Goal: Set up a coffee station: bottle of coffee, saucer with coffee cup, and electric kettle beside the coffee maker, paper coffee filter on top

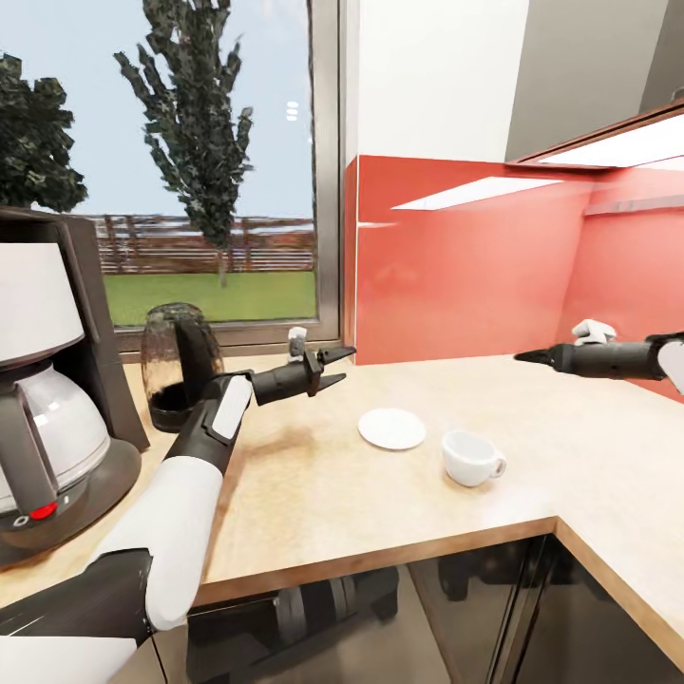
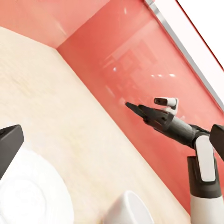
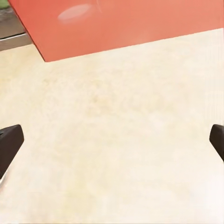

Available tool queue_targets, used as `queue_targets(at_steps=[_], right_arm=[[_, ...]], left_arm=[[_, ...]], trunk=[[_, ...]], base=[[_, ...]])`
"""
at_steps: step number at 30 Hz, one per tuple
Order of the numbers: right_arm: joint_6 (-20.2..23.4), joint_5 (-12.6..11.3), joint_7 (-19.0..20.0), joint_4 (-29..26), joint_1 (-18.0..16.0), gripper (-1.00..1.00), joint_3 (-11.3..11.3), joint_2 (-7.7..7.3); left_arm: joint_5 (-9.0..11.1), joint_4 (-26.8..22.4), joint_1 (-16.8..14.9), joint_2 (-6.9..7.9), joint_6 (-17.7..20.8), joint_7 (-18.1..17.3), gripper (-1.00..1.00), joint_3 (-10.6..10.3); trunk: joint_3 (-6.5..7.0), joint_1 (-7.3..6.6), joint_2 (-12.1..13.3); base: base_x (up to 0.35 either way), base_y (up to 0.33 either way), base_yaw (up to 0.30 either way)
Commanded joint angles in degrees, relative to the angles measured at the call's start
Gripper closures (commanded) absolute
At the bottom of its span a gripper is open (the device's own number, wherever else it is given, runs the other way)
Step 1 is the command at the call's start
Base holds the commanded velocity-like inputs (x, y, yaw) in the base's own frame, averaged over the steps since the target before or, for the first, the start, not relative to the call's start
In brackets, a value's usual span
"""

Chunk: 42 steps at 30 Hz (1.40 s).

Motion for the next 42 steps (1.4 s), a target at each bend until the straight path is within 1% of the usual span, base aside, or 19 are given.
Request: queue_targets(at_steps=[1,7,10,13,17,20,23,25,27,28,29,32,35,36,39,42], right_arm=[[0.02,0.57,1.33,0.01,-0.08,-1.00,0.83,-0.06],[0.01,0.58,2.99,0.01,-0.08,-1.00,1.76,-0.12],[0.01,0.59,5.42,0.08,-0.08,-1.00,1.93,-0.14],[0.01,0.70,7.01,0.25,-0.08,-1.00,2.04,-0.14],[0.01,0.89,7.35,0.34,-0.08,-1.00,2.61,-0.14],[0.01,0.93,7.59,0.18,-0.08,-1.00,3.71,-0.14],[0.01,0.87,7.65,0.18,-0.08,-1.00,4.00,-0.14],[-0.06,0.74,8.79,1.27,-0.08,-1.00,4.18,-0.08],[-0.07,0.69,9.02,3.68,-0.08,-1.00,4.16,0.37],[-0.07,0.64,9.54,5.53,-0.08,-1.00,4.14,1.00],[-0.07,0.61,10.86,6.56,-0.08,-1.00,4.13,1.61],[-0.07,0.62,13.27,7.28,-0.08,-1.00,4.13,2.71],[-0.07,0.66,18.58,9.99,-0.24,-1.00,4.09,4.29],[-0.07,0.66,19.42,10.63,-0.35,-1.00,4.08,4.63],[-0.07,0.64,21.15,12.22,-0.65,-1.00,4.06,5.57],[-0.09,0.61,22.04,13.12,-0.80,-1.00,4.03,6.13]], left_arm=[[-0.31,0.03,-0.05,-0.07,0.29,-0.31,-1.00,0.23],[-0.33,0.33,-0.05,-0.07,0.46,-0.37,-1.00,0.25],[-0.33,1.79,-0.04,-0.07,0.50,-0.39,-1.00,0.24],[-0.33,3.28,-0.04,-0.07,0.51,-0.39,-1.00,0.21],[-0.33,4.20,-0.03,-0.07,0.51,-0.39,-1.00,0.20],[-0.33,4.75,-0.04,-0.07,0.51,-0.39,-1.00,0.19],[-0.33,4.95,-0.04,-0.07,0.51,-0.39,-1.00,0.19],[-0.41,5.08,-0.03,-0.07,0.58,-0.39,-1.00,0.20],[-0.41,5.08,-0.04,-0.07,0.61,-0.39,-1.00,0.20],[-0.41,5.11,-0.04,-0.07,0.65,-0.39,-1.00,0.19],[-0.42,5.52,-0.03,-0.07,0.71,-0.39,-1.00,0.18],[-0.42,6.44,-0.06,-0.07,0.74,-0.39,-1.00,0.11],[-0.42,9.40,-0.07,-0.07,0.75,-0.39,-1.00,0.06],[-0.42,10.08,-0.06,-0.07,0.73,-0.39,-1.00,0.03],[-0.42,11.55,-0.06,-0.07,0.71,-0.39,-1.00,-0.05],[-0.40,12.40,-0.06,-0.07,0.70,-0.39,-1.00,-0.10]], trunk=[[-0.07,-0.01,-0.04],[-0.07,-0.01,-0.04],[-0.07,-0.01,-0.04],[-0.07,-0.01,-0.04],[-0.07,-0.01,-0.04],[-0.07,-0.01,-0.04],[-0.07,-0.01,-0.04],[-0.07,-0.01,-0.04],[-0.07,-0.01,-0.04],[-0.07,-0.01,-0.04],[-0.07,-0.01,-0.04],[-0.07,-0.01,-0.04],[-0.07,-0.01,-0.04],[-0.07,-0.01,-0.04],[-0.07,-0.01,-0.04],[-0.07,-0.01,-0.04]], base=[[0.001,0.000,0.000],[0.000,0.000,0.000],[0.000,0.000,0.000],[0.000,0.000,0.000],[0.000,0.000,0.000],[0.000,0.000,0.000],[0.000,0.000,0.000],[0.000,0.000,0.000],[0.000,0.000,0.000],[0.000,0.000,0.000],[0.000,0.000,0.000],[0.000,0.000,0.000],[0.000,0.000,0.000],[0.000,0.000,0.000],[0.000,0.000,0.000],[0.000,0.000,0.000]])
